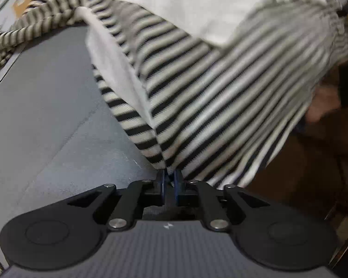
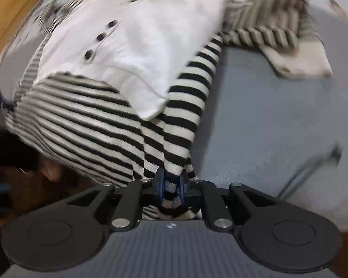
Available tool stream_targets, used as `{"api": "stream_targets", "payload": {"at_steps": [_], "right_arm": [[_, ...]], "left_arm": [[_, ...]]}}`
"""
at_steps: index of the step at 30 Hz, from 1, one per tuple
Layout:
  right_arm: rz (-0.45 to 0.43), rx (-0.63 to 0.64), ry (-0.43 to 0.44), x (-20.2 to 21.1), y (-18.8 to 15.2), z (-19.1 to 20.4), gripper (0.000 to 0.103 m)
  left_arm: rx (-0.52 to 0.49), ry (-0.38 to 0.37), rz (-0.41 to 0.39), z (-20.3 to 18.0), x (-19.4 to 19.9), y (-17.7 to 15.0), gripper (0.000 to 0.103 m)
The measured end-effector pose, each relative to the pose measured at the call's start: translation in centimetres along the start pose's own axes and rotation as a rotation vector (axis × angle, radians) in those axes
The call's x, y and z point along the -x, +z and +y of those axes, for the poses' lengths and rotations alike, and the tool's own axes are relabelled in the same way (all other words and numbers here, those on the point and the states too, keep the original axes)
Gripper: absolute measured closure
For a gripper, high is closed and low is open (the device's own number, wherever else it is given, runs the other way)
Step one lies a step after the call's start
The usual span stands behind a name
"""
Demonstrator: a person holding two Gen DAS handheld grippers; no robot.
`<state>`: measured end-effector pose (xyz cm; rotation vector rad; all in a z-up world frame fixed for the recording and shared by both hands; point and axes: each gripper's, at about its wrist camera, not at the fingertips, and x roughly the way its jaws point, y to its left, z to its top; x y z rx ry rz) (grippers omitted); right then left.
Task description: Fold small clothes
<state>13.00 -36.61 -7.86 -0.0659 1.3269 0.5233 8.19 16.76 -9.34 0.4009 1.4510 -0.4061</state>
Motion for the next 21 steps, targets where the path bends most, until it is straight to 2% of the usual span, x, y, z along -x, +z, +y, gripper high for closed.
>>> {"api": "stream_targets", "payload": {"at_steps": [2,3,5,6,8,11,14,17,19,20,21], "right_arm": [[-0.065,-0.074,-0.050,0.8,0.8,-1.1,0.085],[-0.120,-0.136,-0.066,1.7,1.2,-2.1,0.085],[-0.249,-0.276,-0.072,3.7,1.9,-4.2,0.085],[-0.311,-0.344,-0.082,4.5,2.1,-5.1,0.084],[-0.410,-0.452,-0.094,5.5,2.8,-6.4,0.084],[-0.530,-0.563,-0.168,5.7,3.7,-7.7,0.085],[-0.542,-0.692,-0.167,4.3,4.8,-9.2,0.085],[-0.482,-0.834,-0.178,2.2,5.2,-10.5,0.084],[-0.457,-0.914,-0.154,1.1,5.4,-11.0,0.084],[-0.449,-0.938,-0.139,0.7,5.6,-11.2,0.082],[-0.440,-0.963,-0.122,0.2,5.9,-11.5,0.072]], "left_arm": [[0.045,-0.002,-0.107,0.8,2.0,0.3,0.086],[0.075,-0.002,-0.168,1.3,3.2,0.5,0.083],[0.130,0.013,-0.257,1.8,4.9,1.0,0.071],[0.155,0.033,-0.299,1.7,5.8,1.8,0.071],[0.179,0.063,-0.346,1.4,6.4,3.3,0.071],[0.191,0.108,-0.379,0.8,7.0,5.3,0.071],[0.194,0.117,-0.402,-0.1,7.4,7.5,0.071],[0.177,0.113,-0.420,-1.2,7.2,9.7,0.071],[0.166,0.110,-0.431,-1.7,7.3,10.8,0.071],[0.164,0.111,-0.432,-1.9,7.2,11.1,0.071],[0.163,0.114,-0.429,-2.0,7.1,11.4,0.071]]}}
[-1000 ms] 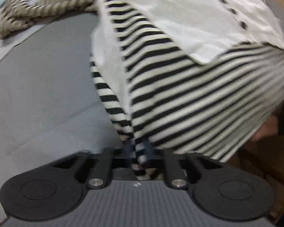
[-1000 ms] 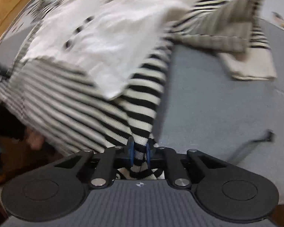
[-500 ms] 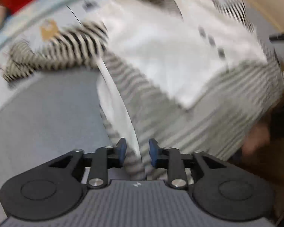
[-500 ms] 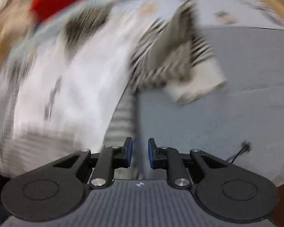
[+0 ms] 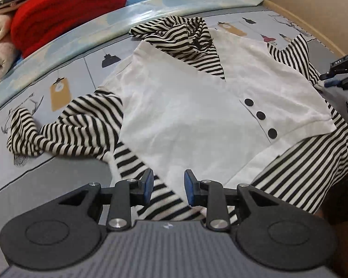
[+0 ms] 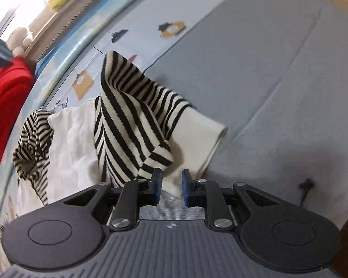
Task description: Fold small clothes
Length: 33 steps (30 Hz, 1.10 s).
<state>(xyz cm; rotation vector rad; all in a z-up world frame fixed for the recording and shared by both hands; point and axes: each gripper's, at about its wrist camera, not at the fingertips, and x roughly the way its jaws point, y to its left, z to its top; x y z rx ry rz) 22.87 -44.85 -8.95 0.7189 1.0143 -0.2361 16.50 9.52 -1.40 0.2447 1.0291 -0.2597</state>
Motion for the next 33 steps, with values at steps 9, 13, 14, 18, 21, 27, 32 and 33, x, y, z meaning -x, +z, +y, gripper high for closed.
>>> {"api": "stream_targets", "payload": {"at_steps": [9,13,14,18,21,27,32,33], "right_arm": [[0.072,-0.166,-0.042,-1.5,-0.3,-1.1,0.059],[0.069,-0.177,-0.022,-1.6,0.0,-1.4,0.098],[0.062,-0.170,-0.009,-1.4,0.1,-1.4,0.098],[-0.018,-0.177,0.012,0.2,1.1,-1.6,0.099],[-0.152,-0.220,-0.073,3.0,2.6,-3.4,0.099],[-0.553,-0.074,-0.334,9.7,5.8,-5.8,0.099],[-0.442,-0.161,-0.273,8.0,6.9,-11.4,0.095],[-0.442,-0.207,-0.278,8.2,6.8,-12.5,0.089]], "left_arm": [[-0.007,0.018,0.007,-0.1,-1.3,1.1,0.071],[-0.001,0.020,0.010,-0.1,-1.6,1.4,0.071],[-0.002,0.022,0.007,0.0,-1.6,1.4,0.071],[0.002,0.026,0.000,0.2,-1.4,1.4,0.071],[0.009,0.030,-0.002,0.5,-1.3,1.3,0.071],[0.007,0.033,0.005,0.9,-1.1,0.7,0.071],[0.010,0.039,0.012,1.5,-0.9,0.1,0.071],[0.013,0.039,0.009,1.7,-0.9,0.1,0.071]]}}
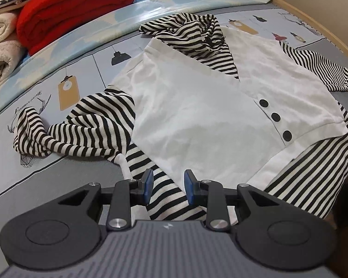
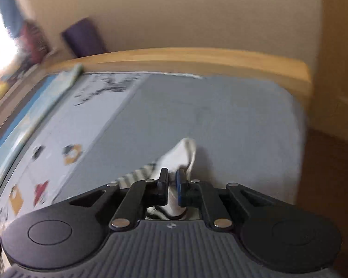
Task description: Fold small clothes
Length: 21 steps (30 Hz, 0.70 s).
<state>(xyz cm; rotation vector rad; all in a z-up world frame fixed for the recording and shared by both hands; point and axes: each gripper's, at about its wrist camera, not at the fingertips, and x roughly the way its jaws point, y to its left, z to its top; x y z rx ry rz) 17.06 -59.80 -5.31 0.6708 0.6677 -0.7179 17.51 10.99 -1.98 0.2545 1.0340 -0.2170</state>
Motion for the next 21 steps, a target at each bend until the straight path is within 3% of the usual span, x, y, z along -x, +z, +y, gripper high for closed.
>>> {"api": "stream_targets", "payload": {"at_steps": [3,9,13,15,17,18,19,20,21], "right_arm": [[0.034,-0.166,0.011,0.3,-0.4,-2.9,0.065],[0.153,-0.409,0.071,0.9,-3.0,-5.6,0.059],[0.210,-0.346,0.094,-2.4,-3.3,-4.0,0.054],[0.211,-0.350,0.046,-3.3,-3.4,-4.1,0.054],[0.202,-0.389,0.019,-3.7,-3.5,-4.6,0.057],[0.189,-0.397,0.013,-3.8,-3.4,-4.4,0.067],[0.176,-0.381,0.005,-3.8,-3.3,-4.0,0.085],[0.170,-0.357,0.002,-3.7,-3.2,-3.6,0.095],[0.154,-0.346,-0.002,-3.6,-3.1,-3.1,0.097]], "left_arm": [[0.000,0.004,0.000,0.2,0.0,0.1,0.071],[-0.021,0.007,-0.001,-0.5,-0.4,0.9,0.071],[-0.036,0.004,-0.003,-1.2,-0.6,1.3,0.071],[-0.026,0.003,-0.011,-1.5,-0.6,1.5,0.071],[0.002,-0.005,-0.031,-1.4,-0.4,1.8,0.071],[0.019,-0.009,-0.043,-1.3,-0.3,1.9,0.071],[0.031,-0.009,-0.052,-1.3,-0.1,2.0,0.071],[0.040,-0.006,-0.060,-1.2,0.0,2.1,0.071],[0.047,-0.001,-0.068,-1.1,0.1,2.2,0.071]]}}
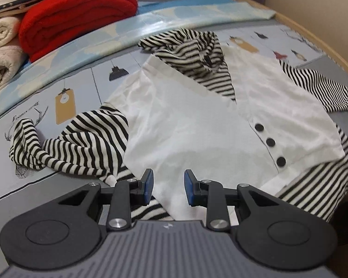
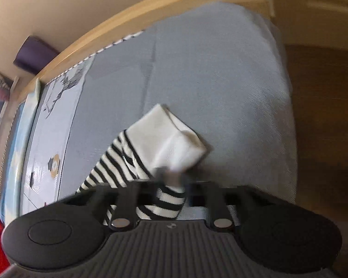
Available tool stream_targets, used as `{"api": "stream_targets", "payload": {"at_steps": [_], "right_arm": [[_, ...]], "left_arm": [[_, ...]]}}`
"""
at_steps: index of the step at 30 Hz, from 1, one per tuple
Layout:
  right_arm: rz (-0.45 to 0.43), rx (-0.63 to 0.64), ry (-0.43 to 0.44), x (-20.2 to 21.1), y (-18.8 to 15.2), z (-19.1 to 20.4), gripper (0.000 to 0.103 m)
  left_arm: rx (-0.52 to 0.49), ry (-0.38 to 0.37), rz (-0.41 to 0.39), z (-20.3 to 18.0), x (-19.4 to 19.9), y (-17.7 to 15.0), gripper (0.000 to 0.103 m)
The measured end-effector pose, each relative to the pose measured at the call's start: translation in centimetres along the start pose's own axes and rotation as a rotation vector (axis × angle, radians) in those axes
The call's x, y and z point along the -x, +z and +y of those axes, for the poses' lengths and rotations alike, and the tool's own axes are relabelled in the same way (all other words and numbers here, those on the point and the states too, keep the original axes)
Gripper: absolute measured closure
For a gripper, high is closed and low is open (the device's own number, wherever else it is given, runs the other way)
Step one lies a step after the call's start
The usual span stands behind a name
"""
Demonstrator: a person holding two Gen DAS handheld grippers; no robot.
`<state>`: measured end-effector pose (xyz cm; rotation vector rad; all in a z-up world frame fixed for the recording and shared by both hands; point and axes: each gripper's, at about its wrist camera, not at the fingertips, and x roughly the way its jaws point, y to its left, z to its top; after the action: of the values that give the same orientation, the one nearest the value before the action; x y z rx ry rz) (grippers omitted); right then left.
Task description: Fold small clothes
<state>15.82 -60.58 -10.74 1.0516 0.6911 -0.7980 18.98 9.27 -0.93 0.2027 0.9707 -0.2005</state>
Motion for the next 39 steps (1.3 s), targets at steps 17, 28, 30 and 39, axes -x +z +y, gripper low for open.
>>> {"api": "stream_targets", "payload": {"at_steps": [17,28,30,39], "right_arm": [[-0.482,1.051,0.792,20.6,-29.4,27.8,0.097],[0.631,1.917,0.610,10.7,-59.2,27.3,0.084],[0.618,1.885,0.653,11.1,-57.9,28.5,0.076],[0.286,1.480,0.465,8.0,-42.0,31.4,0.061]], "left_arm": [[0.266,0.076,-0.039,6.0,2.3,-0.3,0.071],[0.321,0.079,0.011,8.1,1.8,-0.9,0.071],[0.311,0.077,0.009,8.3,1.9,-1.0,0.071],[0.299,0.073,0.010,8.1,1.9,-1.1,0.071]]}}
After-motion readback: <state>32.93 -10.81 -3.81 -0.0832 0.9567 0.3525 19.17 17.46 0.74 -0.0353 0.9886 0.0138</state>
